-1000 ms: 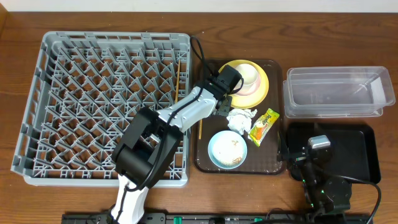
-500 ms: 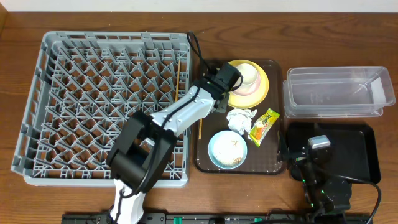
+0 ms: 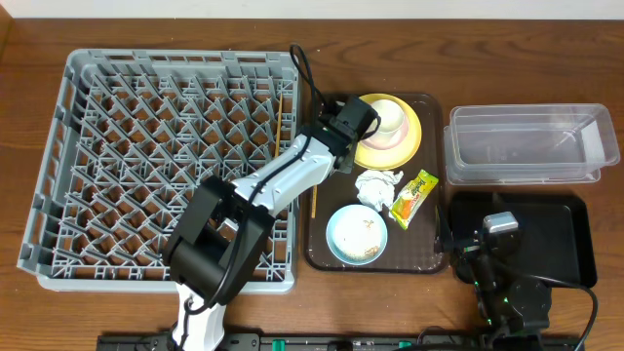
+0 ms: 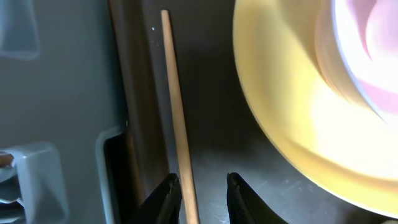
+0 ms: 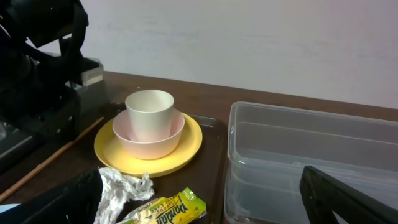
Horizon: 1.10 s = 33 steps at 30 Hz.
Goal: Sort waste into correct bins and load items into the dishwasher rack
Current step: 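Grasp the second wooden chopstick with the left gripper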
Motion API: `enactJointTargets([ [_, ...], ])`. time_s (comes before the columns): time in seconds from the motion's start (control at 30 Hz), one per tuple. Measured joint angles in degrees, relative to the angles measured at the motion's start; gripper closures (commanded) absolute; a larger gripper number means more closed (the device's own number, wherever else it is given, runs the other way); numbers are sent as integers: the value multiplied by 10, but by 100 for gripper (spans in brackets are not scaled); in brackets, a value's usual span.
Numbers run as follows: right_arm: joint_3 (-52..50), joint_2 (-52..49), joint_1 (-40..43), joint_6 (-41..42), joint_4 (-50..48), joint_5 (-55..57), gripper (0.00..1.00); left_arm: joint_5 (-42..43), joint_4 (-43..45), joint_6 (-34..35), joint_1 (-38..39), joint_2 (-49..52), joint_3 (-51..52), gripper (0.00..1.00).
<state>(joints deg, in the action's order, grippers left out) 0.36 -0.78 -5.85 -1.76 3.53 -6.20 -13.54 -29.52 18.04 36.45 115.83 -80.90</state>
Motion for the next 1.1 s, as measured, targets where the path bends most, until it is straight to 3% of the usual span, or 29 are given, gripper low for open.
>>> enactJointTargets([
  [0.93,0,0,0,0,0,0,1,12,9,2,-11,40,6,71],
  [1.1,0,0,0,0,0,0,1,18,12,2,-11,43,4,67],
])
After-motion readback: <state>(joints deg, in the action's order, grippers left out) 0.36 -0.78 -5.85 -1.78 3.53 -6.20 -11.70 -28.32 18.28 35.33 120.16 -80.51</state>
